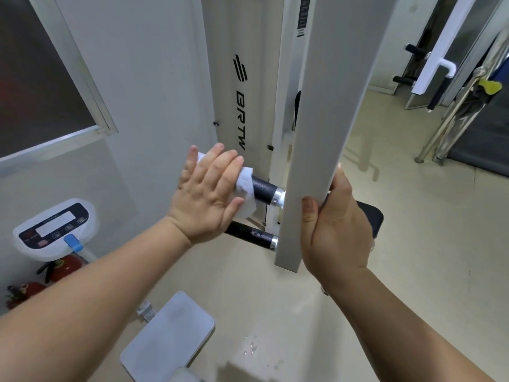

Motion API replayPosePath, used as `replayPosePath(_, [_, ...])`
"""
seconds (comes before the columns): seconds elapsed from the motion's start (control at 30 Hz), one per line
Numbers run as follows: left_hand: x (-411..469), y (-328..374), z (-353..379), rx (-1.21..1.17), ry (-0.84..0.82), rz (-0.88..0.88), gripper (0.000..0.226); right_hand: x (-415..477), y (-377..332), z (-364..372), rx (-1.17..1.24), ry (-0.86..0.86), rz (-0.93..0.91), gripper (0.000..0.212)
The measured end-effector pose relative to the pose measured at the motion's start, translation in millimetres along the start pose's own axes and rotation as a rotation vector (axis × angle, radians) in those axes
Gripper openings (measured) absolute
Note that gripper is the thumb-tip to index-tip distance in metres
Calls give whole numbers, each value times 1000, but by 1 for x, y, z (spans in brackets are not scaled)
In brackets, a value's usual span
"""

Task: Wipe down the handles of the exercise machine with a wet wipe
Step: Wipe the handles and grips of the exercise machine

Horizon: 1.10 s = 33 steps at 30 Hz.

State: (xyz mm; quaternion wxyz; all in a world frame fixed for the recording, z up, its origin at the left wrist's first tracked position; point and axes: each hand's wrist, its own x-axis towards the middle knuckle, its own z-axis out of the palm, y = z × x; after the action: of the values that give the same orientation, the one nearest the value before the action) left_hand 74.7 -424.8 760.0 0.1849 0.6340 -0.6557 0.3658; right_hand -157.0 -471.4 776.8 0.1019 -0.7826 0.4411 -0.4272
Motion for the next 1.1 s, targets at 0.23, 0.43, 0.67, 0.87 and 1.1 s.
replayPosePath(0.23, [2, 77, -8, -126, -57, 60, 68, 4, 4, -3, -7, -4, -6, 72])
replayPosePath(0.43, [-11, -6, -1, -38, -10, 8, 68, 2, 3, -5, -9, -17, 1, 74])
replayPosePath(0.67, [-10, 59, -1, -188, -48, -57, 76, 5, 5, 0, -17, 19, 6, 74])
replayPosePath(0.87, [-15, 108, 2, -357, -31, -366, 71, 5, 3, 1, -4, 28, 18, 74])
replayPosePath(1.1, [9, 69, 0, -383, 22, -501, 67, 7, 5, 1, -14, 20, 3, 73])
